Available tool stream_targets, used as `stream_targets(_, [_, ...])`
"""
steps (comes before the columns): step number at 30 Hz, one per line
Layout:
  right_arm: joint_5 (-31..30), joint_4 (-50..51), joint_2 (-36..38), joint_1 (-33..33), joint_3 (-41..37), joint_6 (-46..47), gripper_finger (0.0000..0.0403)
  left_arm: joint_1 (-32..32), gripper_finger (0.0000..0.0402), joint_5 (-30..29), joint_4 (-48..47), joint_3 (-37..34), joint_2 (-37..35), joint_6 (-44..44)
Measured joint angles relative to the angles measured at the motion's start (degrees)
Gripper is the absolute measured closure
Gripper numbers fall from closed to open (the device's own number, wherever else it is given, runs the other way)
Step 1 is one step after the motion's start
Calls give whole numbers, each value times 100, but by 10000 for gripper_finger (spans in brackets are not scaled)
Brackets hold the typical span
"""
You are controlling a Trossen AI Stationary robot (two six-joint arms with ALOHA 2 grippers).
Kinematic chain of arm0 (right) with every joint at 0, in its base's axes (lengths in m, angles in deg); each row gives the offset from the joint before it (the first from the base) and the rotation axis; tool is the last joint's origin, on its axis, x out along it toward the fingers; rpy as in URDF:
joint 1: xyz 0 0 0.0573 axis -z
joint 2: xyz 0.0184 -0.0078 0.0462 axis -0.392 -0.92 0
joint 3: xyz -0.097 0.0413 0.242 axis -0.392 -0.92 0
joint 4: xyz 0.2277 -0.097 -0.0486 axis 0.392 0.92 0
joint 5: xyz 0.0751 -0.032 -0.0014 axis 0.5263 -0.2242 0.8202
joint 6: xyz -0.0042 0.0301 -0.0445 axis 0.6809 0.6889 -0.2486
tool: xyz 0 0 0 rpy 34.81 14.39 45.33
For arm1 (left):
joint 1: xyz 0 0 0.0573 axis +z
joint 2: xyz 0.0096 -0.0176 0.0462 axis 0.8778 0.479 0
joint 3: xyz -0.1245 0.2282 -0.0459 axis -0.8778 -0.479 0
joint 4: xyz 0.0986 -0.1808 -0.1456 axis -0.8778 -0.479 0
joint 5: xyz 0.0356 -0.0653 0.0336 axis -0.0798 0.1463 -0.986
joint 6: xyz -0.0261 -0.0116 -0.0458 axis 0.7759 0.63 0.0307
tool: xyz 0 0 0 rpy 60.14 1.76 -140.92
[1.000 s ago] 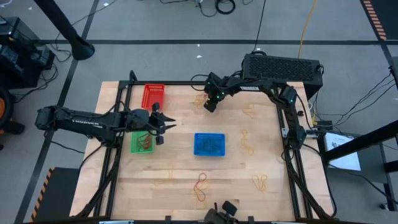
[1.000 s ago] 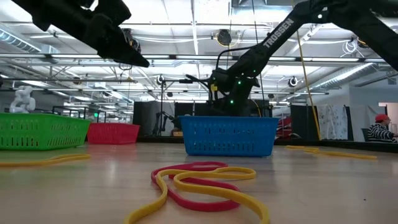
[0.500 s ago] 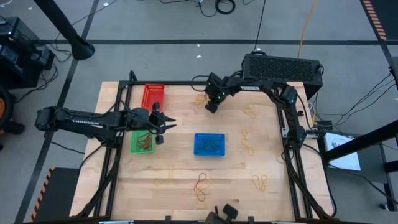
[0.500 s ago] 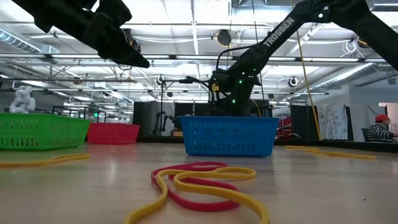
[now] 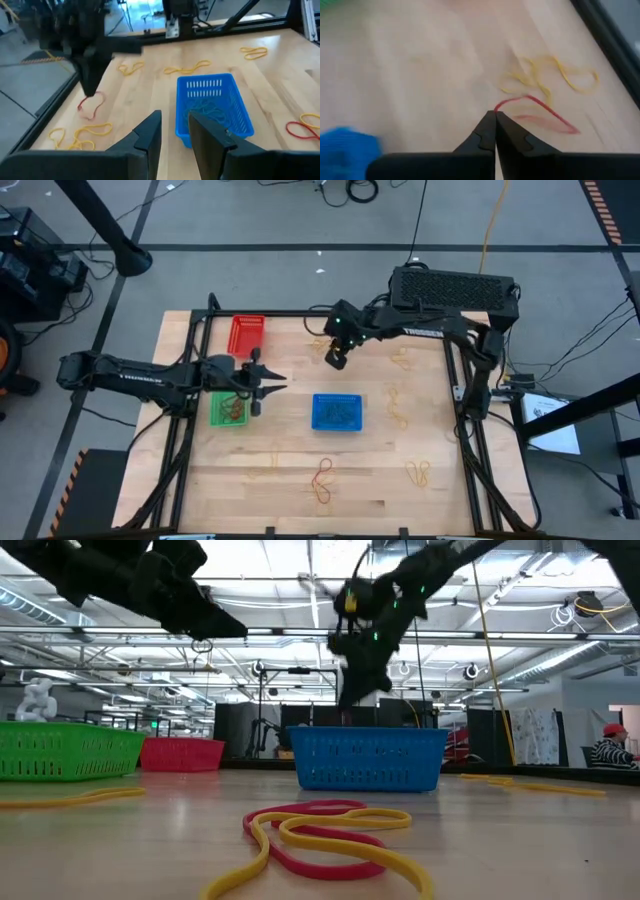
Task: Sort rubber bands into baskets
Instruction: Put the red rubber band into the green bin
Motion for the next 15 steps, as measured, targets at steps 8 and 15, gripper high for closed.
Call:
stream_targets(8, [-3,-394,530,-1032,8,319,403,-28,297,550,1112,-341,136,-74])
stream_targets(15, [-30,-583,588,-1964,7,679,402,-327,297,550,1698,-341,398,23])
